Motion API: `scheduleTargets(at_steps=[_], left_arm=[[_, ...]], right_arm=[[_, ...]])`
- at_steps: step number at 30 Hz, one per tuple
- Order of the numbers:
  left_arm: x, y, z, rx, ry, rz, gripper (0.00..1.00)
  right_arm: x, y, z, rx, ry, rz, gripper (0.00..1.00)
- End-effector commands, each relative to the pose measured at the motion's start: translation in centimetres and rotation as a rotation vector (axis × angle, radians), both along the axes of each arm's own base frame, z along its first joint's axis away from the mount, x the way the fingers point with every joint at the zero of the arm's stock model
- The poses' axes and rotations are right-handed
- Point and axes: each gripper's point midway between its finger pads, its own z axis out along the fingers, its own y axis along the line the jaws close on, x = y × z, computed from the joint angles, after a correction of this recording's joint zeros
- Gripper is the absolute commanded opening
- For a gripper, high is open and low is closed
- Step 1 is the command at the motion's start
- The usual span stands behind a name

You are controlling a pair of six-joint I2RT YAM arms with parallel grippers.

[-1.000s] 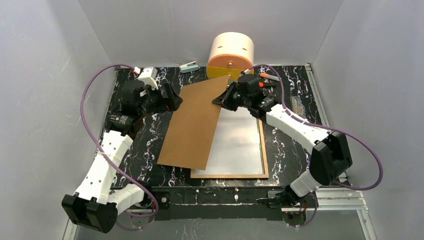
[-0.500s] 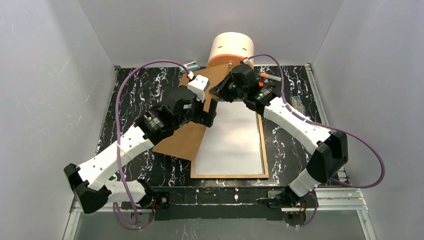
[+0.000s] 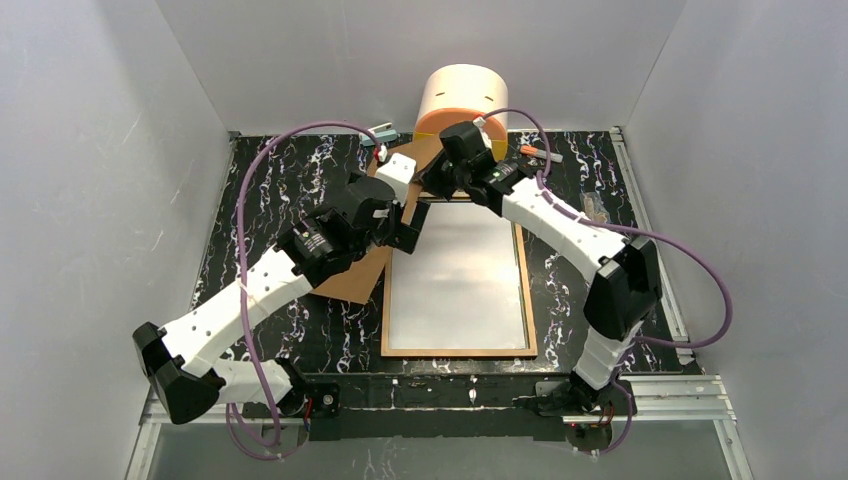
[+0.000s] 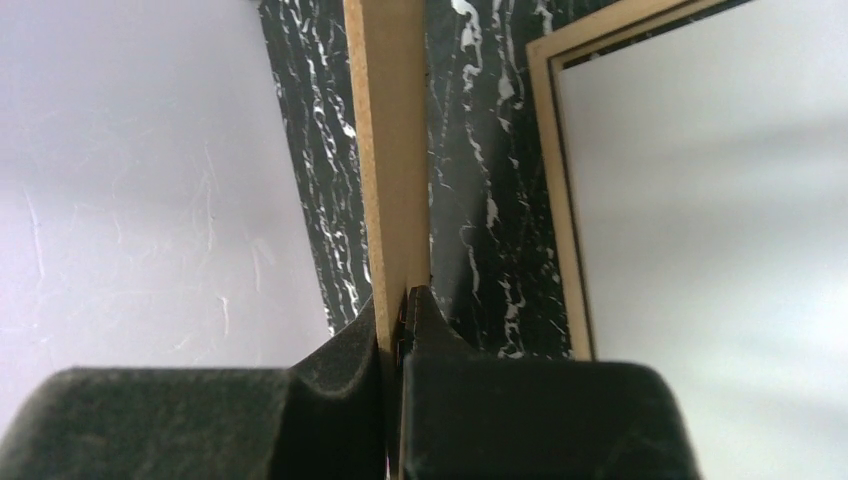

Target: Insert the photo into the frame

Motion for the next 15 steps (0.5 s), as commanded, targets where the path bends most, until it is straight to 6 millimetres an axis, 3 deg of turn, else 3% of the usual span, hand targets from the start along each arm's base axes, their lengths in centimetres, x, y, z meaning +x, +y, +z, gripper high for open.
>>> scheduleTargets(at_steps=[1, 11, 15], left_arm=[[0.1, 3.2, -0.6, 0.139, -0.039, 0.057, 0.98], [0.9, 4.9, -1.4, 0.257, -0.039, 0.139, 0.64], [1.5, 6.3, -1.9, 0.346, -0.059, 0.193, 0.58]], right_arm=[[1.5, 2.9, 6.3, 0.182, -0.057, -0.013, 0.01], [2.3, 4.2, 5.6, 0.197, -0.004, -0.023, 0.01], [2.7, 5.0, 5.5, 0.199, 0.016, -0.021, 0.01]])
